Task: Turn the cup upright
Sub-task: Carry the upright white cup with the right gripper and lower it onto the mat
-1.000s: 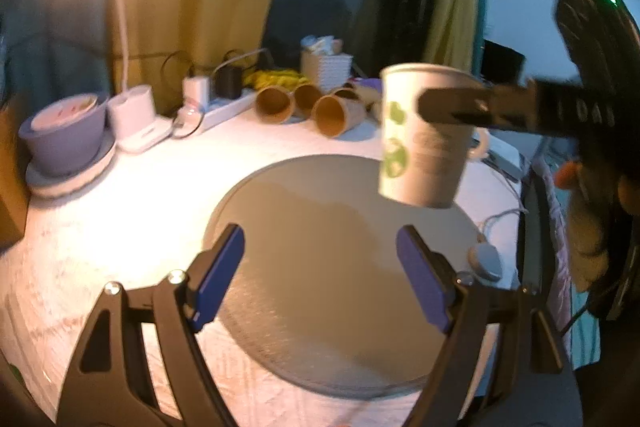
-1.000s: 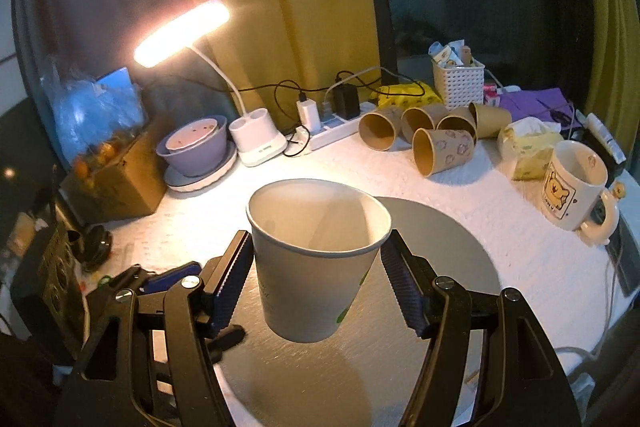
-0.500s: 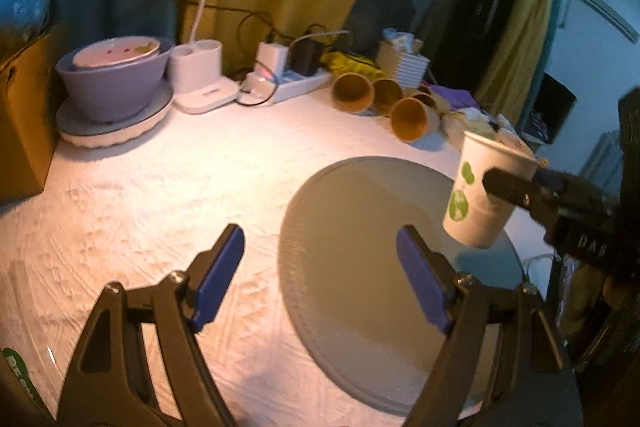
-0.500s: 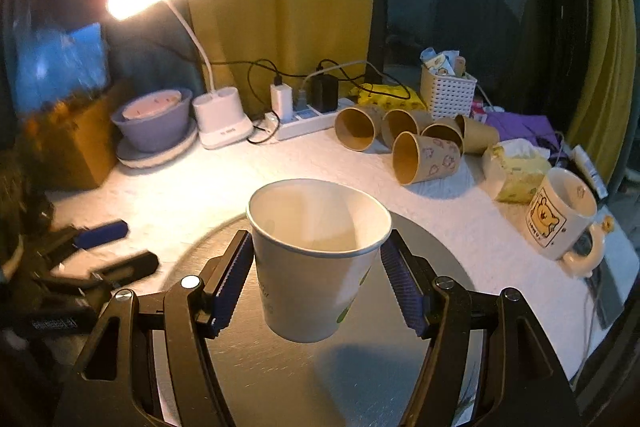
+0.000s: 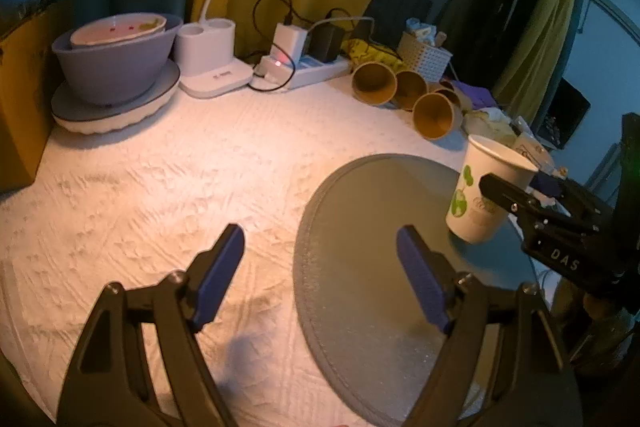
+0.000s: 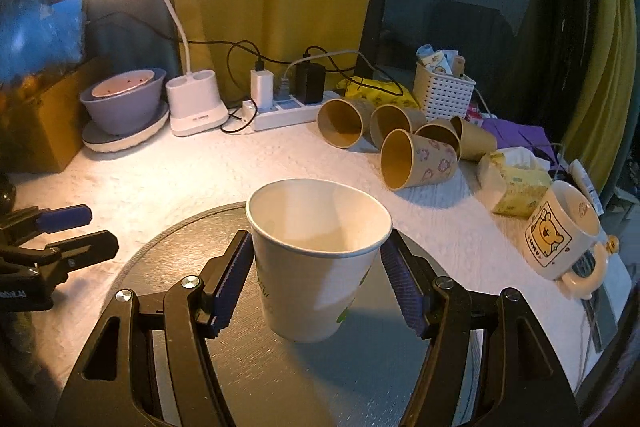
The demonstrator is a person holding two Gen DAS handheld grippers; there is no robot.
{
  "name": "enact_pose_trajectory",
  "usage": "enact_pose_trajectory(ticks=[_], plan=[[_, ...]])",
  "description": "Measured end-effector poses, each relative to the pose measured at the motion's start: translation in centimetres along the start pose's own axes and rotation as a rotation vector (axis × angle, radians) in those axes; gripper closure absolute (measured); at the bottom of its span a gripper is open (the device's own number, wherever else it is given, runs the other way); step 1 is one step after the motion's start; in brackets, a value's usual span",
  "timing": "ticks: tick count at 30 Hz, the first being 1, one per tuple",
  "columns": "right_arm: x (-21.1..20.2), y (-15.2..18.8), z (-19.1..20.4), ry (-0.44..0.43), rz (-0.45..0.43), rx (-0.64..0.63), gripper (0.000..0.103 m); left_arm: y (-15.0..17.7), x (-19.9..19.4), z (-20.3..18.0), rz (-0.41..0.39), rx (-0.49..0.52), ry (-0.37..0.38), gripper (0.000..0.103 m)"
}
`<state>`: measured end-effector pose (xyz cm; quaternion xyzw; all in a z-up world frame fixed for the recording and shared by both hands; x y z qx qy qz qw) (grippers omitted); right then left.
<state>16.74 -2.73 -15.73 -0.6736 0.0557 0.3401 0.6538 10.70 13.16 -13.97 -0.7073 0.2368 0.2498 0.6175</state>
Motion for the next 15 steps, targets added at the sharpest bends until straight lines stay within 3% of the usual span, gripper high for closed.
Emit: enact_pose_trajectory(ticks=[15], plan=[[1.4, 1.8, 0.2, 0.004, 0.019, -0.009, 0.034, 0.4, 1.7, 0.0, 0.041, -0.017, 0.018, 0.023]])
Point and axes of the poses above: each gripper's, at about its wrist camera, not at the fingertips, and x roughly the way its jaws point, z to its left, y to its underside, the point moved 2 cm from there along x, roughly the way its jaws point, and after that the axes turned 15 degrees about x, right-handed, at the moved point
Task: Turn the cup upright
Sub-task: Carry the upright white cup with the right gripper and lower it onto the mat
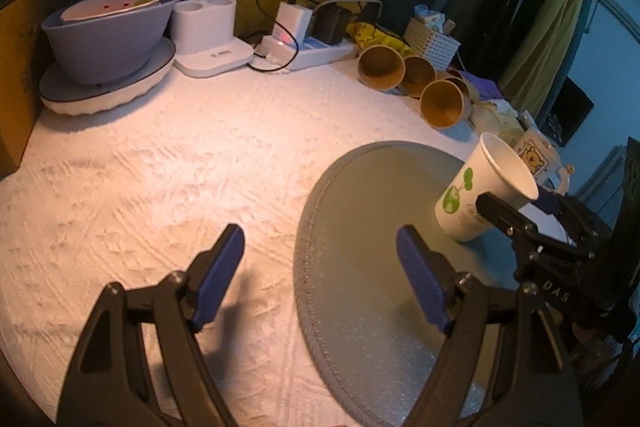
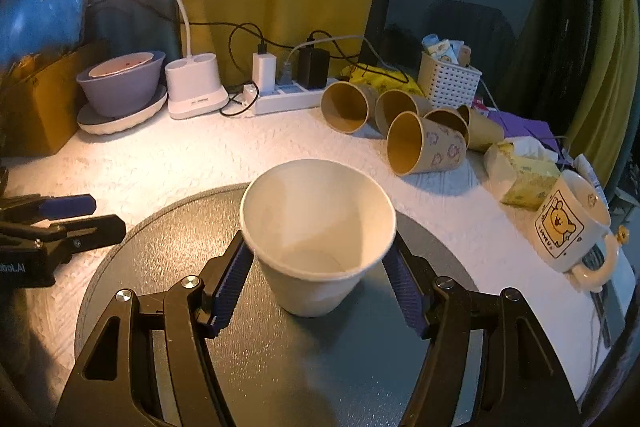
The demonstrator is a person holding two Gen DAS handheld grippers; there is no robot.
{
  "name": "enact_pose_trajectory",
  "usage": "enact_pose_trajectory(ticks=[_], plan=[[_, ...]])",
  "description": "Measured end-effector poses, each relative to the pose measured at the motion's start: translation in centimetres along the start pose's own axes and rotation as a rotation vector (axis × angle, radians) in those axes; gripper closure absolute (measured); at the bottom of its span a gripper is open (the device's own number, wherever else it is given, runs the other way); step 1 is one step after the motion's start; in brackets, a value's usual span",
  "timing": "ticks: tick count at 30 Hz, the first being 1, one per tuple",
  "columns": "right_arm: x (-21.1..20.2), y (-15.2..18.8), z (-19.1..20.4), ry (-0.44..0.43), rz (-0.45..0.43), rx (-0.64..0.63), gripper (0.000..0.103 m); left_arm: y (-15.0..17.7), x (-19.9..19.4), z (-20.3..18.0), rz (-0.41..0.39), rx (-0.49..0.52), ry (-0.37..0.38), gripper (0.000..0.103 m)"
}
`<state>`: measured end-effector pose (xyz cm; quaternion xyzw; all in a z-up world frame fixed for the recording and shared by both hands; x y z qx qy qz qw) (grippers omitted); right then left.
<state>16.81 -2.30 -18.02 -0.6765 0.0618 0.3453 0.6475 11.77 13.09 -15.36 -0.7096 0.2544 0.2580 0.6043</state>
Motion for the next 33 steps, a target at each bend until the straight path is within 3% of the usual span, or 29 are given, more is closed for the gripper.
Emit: enact_pose_trajectory(ticks=[21, 25, 33], plan=[[-1.1, 1.5, -0.6, 0.014, 0.054, 0.036, 0.033, 0.1, -2.1, -2.0, -0.043, 0.037, 0.033, 0.023], [-1.6, 2.0, -0.7, 0.003, 0.076, 0.053, 0.027, 0.3, -2.8, -2.5, -0.054, 0.043, 0.045, 0.023], [-3.5, 2.6, -0.7, 0.018, 0.070, 0.078, 0.027, 0.8, -4.5, -3.5, -0.078, 0.068, 0.053, 0.023]])
Point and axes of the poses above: each gripper's, at about its wrist camera, not at the fingertips, and x roughly the way its jaws point, z to its left, y to its underside, the point moved 2 cm from there along x, roughly the way its jaws point, and after that the axes turned 15 degrees about x, right-handed, at the moved point
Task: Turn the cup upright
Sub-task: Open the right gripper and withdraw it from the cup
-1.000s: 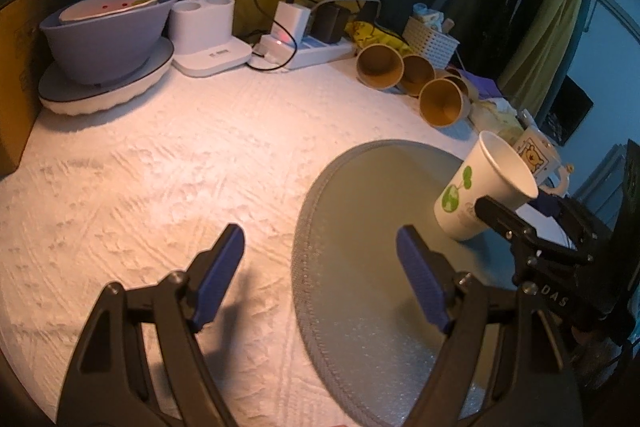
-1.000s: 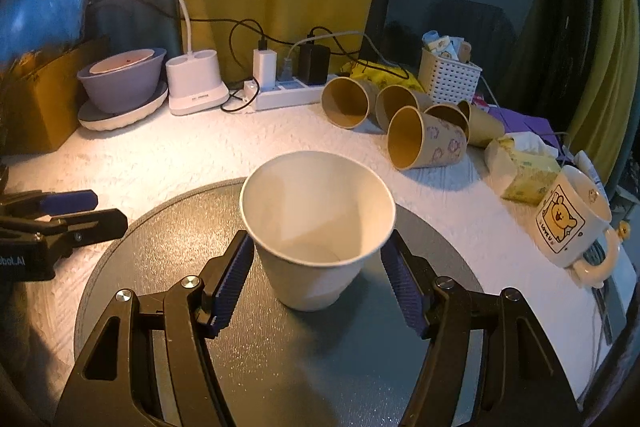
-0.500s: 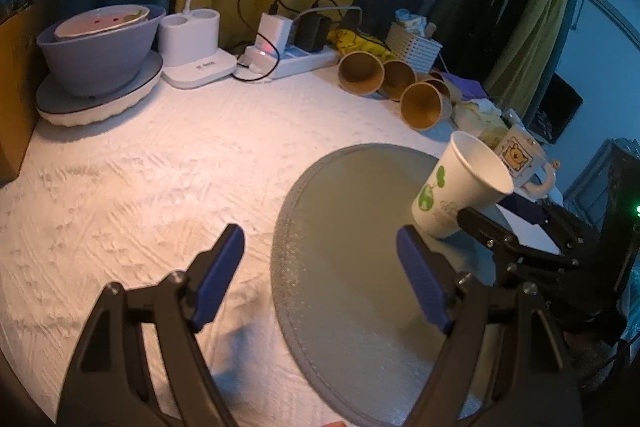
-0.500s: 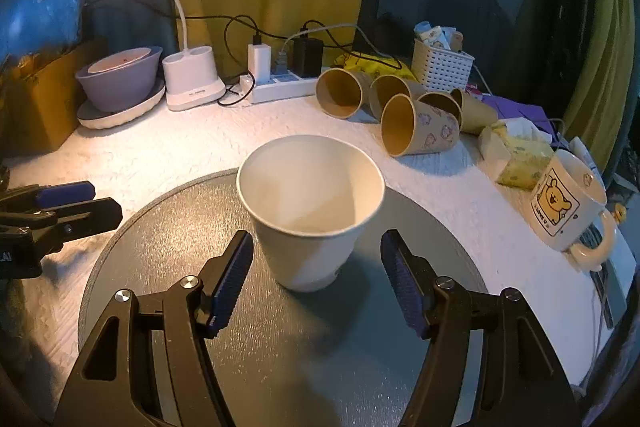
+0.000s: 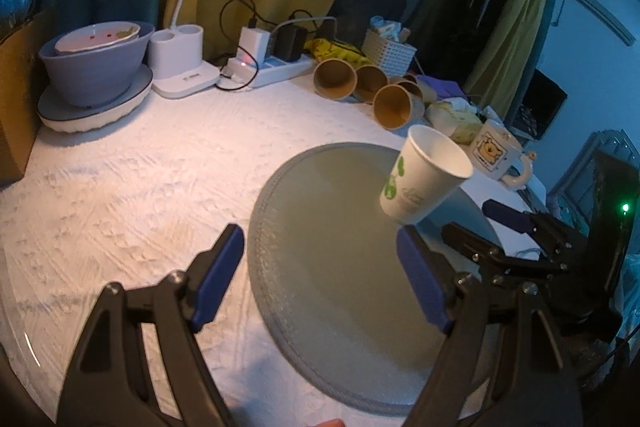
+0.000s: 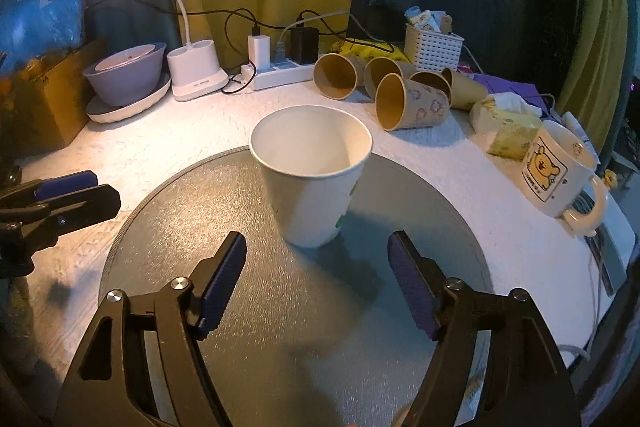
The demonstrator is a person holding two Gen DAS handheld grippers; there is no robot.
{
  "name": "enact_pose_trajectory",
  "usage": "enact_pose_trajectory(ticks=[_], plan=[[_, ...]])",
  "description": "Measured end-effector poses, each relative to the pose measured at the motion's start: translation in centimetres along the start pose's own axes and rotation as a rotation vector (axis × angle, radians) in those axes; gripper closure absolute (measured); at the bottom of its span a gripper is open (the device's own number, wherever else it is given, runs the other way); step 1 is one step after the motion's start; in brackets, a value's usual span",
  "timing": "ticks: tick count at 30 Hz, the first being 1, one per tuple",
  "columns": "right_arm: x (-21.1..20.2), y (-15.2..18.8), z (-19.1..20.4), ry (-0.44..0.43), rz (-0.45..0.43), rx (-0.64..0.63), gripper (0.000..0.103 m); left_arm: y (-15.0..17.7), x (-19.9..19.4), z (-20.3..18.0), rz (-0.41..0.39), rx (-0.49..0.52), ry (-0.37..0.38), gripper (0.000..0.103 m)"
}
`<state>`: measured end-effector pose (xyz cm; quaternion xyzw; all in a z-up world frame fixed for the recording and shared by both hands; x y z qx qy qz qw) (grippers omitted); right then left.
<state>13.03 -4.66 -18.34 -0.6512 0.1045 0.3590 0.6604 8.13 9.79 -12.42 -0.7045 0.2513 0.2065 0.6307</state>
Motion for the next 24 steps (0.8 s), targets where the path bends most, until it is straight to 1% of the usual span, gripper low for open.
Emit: enact_pose_trajectory(ticks=[6, 11, 15, 24], plan=[[-1.5, 0.7, -0.2, 0.004, -0.005, 0.013, 0.027, 0.4, -1.1, -0.7, -0.005, 0.012, -0.003, 0.022], [-2.6, 1.3, -0.1, 0.012, -0.005, 0.023, 0.027, 0.8, -1.9, -1.6, 0.004, 0.048, -0.017, 0.022], [-3.6, 1.7, 0.0, 0.015, -0.012, 0.027, 0.027, 1.1, -2.6, -2.4, 0.004, 0.068, -0.014, 0.022], [-6.4, 2.2, -0.1, 0.024, -0.050, 0.033, 0.027, 1.3, -4.6, -4.1, -0.029, 0.102, 0.000, 0.022]])
Point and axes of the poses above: each gripper's, at about its wrist camera, not at the fingertips, and x roughly the way its jaws point, z to its left, y to its underside, the point moved 2 cm from there along x, roughly the way its jaws point, and after that the axes turned 15 degrees about x, right-handed, at the moved point
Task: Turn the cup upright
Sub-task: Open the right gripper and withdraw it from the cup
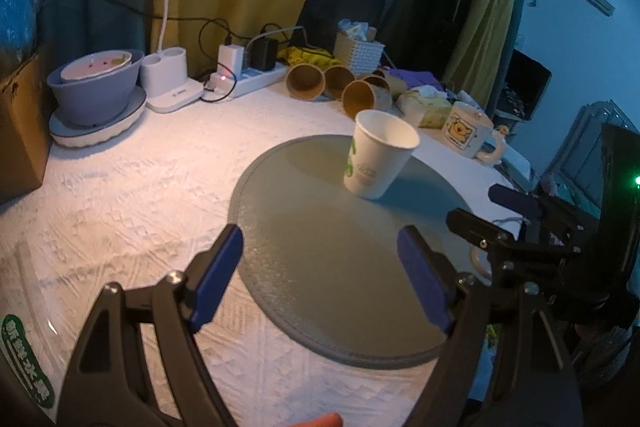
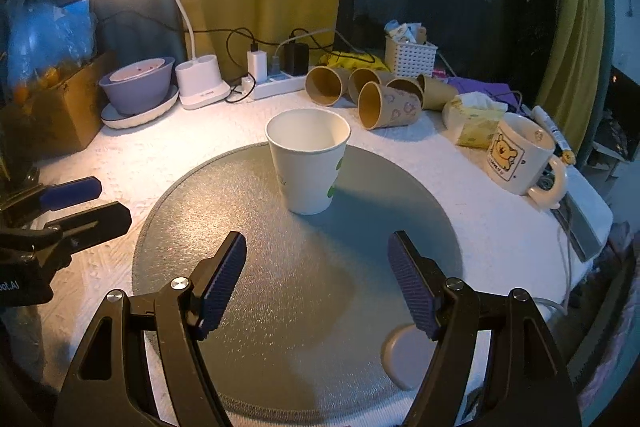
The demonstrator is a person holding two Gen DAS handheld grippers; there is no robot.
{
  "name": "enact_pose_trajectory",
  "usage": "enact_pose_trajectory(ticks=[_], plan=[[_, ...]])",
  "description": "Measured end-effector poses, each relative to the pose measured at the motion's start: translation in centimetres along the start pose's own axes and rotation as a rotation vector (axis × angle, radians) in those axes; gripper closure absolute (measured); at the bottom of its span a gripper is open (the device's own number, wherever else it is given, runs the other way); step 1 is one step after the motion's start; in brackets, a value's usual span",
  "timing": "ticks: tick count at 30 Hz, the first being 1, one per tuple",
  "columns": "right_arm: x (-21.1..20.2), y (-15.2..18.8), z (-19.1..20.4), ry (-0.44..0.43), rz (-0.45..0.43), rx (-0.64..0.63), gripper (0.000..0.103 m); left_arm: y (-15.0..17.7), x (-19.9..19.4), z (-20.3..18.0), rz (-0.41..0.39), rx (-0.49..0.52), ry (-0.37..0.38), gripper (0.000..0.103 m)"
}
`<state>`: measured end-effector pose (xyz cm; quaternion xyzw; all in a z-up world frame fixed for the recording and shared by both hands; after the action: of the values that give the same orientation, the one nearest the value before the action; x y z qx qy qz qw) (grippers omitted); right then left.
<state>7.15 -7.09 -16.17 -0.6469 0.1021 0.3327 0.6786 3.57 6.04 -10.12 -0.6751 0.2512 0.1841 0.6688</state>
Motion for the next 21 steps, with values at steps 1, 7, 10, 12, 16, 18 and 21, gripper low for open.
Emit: enact_pose_trajectory(ticks=[1, 7, 10, 12, 16, 18, 21], plan=[[-0.3, 0.0, 0.0, 0.004, -0.005, -0.001, 0.027, -0.1, -0.3, -0.1, -0.005, 0.005, 0.001, 0.022], [-2.7, -0.3, -0.1, 0.004, -0.044, 0.011, 0.027, -0.6, -2.0, -1.2, -0.031, 0.033, -0.005, 0.022], [-4.0, -0.6, -0.2, 0.001, -0.064, 0.017, 0.027, -0.9, -2.8, -1.7, -0.047, 0.044, -0.004, 0.022], [-4.9, -0.8, -0.2, -0.004, -0.077, 0.023, 0.027, -1.2, -3.3, -1.9, -0.058, 0.050, -0.003, 0.022], [-6.7, -1.2, -0.3, -0.012, -0.106, 0.031, 0.027, -1.7, -4.7, -2.6, -0.089, 0.067, 0.002, 0.022], [-7.5, -1.4, -0.4, -0.020, -0.118, 0.036, 0.027, -2.0, -5.2, -2.8, -0.102, 0.073, 0.004, 0.022], [-8.8, -1.7, -0.3, -0.026, -0.140, 0.036, 0.027, -2.5, -6.2, -3.4, -0.123, 0.080, 0.010, 0.022]])
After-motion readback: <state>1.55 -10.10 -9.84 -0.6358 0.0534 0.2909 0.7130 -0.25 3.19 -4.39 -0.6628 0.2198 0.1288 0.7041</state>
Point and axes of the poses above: each gripper's, at about its wrist camera, not at the fingertips, and x roughly the way its jaws point, z to its left, y to its underside, the point moved 2 cm from there along x, roughly the way its jaws point, and after that the axes turned 15 degrees about x, right-handed, at the moved point
